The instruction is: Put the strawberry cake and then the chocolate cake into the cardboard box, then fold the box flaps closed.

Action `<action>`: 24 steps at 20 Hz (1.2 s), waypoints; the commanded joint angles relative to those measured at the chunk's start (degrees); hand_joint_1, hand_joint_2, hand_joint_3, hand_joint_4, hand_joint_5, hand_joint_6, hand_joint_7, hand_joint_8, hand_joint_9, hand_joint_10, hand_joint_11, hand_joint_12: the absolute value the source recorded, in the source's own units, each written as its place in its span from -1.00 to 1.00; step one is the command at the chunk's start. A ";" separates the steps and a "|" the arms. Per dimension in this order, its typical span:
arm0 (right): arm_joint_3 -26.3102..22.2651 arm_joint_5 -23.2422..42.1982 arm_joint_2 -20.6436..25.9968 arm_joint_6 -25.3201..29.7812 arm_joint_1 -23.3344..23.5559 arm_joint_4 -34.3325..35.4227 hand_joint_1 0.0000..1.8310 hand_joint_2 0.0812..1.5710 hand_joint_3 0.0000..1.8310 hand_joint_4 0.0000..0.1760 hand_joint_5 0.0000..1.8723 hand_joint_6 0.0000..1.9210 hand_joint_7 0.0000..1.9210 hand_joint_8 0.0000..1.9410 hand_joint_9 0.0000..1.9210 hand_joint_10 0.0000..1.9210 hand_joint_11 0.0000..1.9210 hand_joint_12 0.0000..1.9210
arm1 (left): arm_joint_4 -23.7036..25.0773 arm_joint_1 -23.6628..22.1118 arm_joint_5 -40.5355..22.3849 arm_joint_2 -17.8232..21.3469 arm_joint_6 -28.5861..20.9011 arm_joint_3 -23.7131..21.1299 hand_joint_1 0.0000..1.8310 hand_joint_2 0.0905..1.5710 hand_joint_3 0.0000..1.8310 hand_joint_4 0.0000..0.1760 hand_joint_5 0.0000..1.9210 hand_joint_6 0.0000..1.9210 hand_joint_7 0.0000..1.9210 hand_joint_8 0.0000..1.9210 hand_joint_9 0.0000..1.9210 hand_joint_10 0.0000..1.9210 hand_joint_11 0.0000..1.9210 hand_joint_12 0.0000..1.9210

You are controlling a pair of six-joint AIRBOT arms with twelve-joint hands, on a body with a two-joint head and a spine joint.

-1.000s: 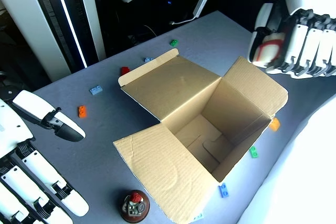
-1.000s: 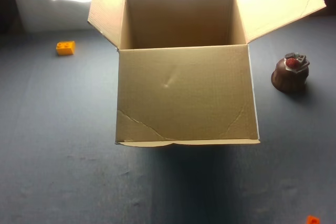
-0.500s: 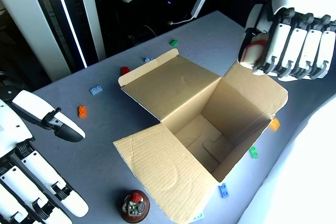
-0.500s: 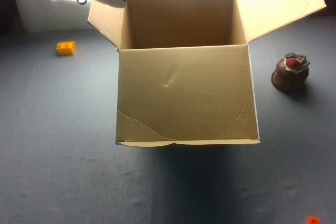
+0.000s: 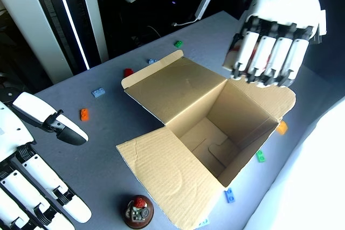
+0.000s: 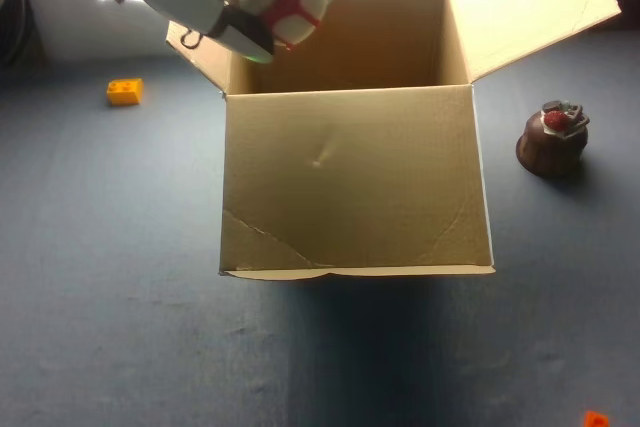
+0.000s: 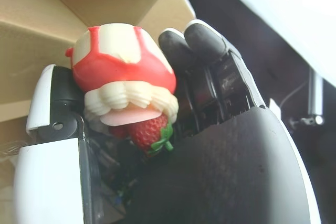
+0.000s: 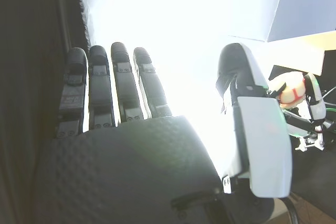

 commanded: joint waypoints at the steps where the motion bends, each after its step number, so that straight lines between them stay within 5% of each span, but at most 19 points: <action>1: 0.21 5.95 0.74 0.30 0.34 -2.45 -0.88 0.51 -1.00 -1.00 -0.88 -0.99 -0.84 -1.00 -0.86 -1.00 -1.00 -0.67 | -4.50 -0.29 0.86 0.32 0.55 0.48 0.20 0.64 -1.00 -1.00 -0.34 0.48 -0.33 0.69 -0.56 0.60 -0.69 0.87; 6: 0.21 5.97 0.73 0.34 0.34 -2.45 -0.86 0.51 -1.00 -1.00 -0.87 -1.00 -0.84 -1.00 -0.85 -1.00 -1.00 -0.67 | -6.48 0.46 1.77 -2.00 2.65 2.97 0.20 0.65 -1.00 -0.88 -0.35 0.51 -0.33 0.67 -0.57 0.58 -0.69 0.87; 8: 0.21 5.97 0.73 0.37 0.34 -2.45 -0.86 0.51 -1.00 -1.00 -0.88 -1.00 -0.85 -1.00 -0.86 -1.00 -1.00 -0.68 | -6.81 0.47 1.89 -2.75 4.05 3.38 0.20 0.64 -1.00 -1.00 -0.36 0.50 -0.31 0.66 -0.56 0.58 -0.69 0.88; 24: 0.77 6.19 0.59 1.28 0.30 -0.85 -0.87 0.52 -1.00 -1.00 -0.86 -1.00 -0.84 -1.00 -0.87 -1.00 -1.00 -0.63 | -14.49 4.79 4.05 -4.41 19.00 2.49 0.21 0.64 -1.00 -1.00 -0.33 0.45 -0.32 0.70 -0.57 0.58 -0.70 0.90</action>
